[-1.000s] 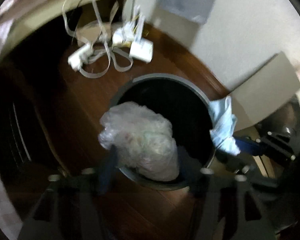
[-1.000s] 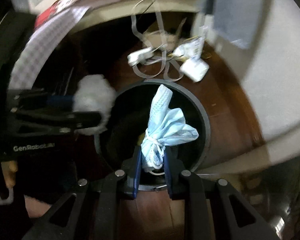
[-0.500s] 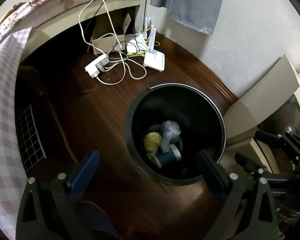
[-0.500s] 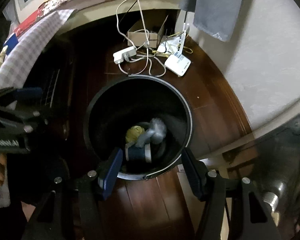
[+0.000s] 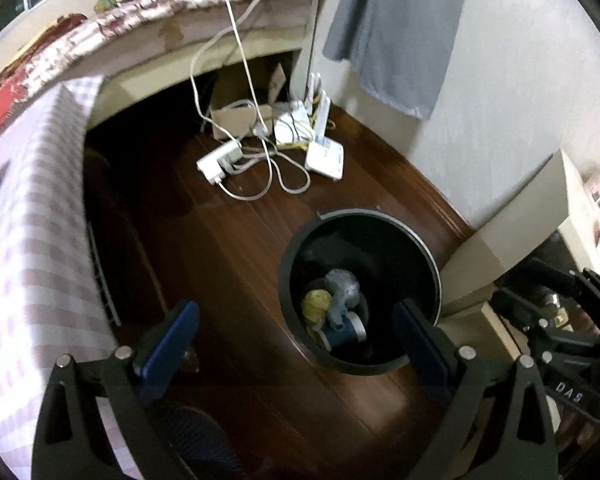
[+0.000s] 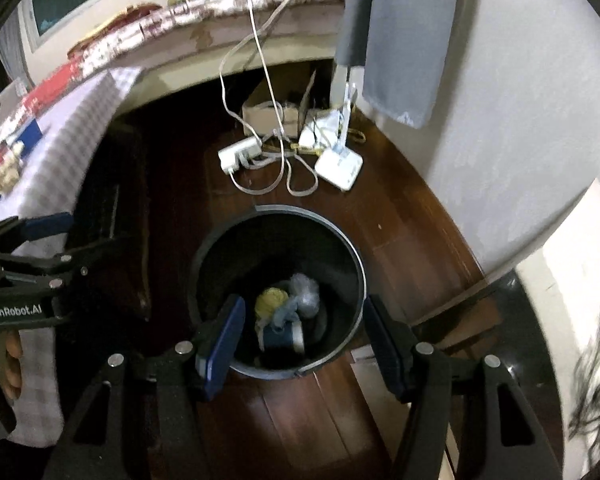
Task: Collect trash
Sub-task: 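Carry the plastic bag and blue mask over the black bin and release both, then move both tools back over the table toward the milk cartons, then grasp the white milk carton with the left tool while the right tool grasps the green carton, then carry both cartons over the black bin and open both tools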
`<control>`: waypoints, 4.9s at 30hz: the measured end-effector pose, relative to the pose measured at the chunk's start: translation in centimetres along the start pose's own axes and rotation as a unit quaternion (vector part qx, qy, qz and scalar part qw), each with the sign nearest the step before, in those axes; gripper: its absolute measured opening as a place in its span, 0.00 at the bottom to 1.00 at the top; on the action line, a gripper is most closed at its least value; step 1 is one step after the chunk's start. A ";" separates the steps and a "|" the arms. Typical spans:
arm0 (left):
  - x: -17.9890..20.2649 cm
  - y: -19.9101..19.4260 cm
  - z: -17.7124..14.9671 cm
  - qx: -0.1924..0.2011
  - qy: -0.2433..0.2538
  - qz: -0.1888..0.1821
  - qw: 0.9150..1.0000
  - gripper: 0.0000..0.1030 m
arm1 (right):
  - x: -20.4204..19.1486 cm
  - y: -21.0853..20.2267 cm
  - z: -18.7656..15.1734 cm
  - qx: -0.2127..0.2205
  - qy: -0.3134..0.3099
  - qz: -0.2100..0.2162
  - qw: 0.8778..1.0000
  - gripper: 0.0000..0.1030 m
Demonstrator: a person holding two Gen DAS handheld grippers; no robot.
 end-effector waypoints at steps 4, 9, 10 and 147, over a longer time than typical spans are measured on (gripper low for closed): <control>-1.1 -2.8 0.3 0.027 0.001 0.018 0.999 0.95 | -1.5 -1.5 1.4 0.020 -0.002 0.007 1.000 0.62; -3.0 -4.8 0.4 0.048 -0.009 0.030 0.998 0.95 | -4.0 -2.8 2.6 0.037 -0.012 0.020 0.999 0.62; -3.5 -5.3 0.3 0.055 -0.013 0.032 0.998 0.95 | -4.6 -3.1 2.8 0.042 -0.018 0.023 0.999 0.62; -31.7 -17.2 -11.0 0.148 -0.220 0.141 0.954 0.36 | -35.3 -7.2 8.3 0.098 -0.232 0.199 0.947 0.39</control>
Point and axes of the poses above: each gripper's, at about its wrist camera, not at the fingertips, and y roughly the way its jaws point, x to its right, z to its top, the point moved 1 cm from there along y, roughly the way its jaws point, and after that the axes turned 3 degrees about y, right-handed, at the moved point
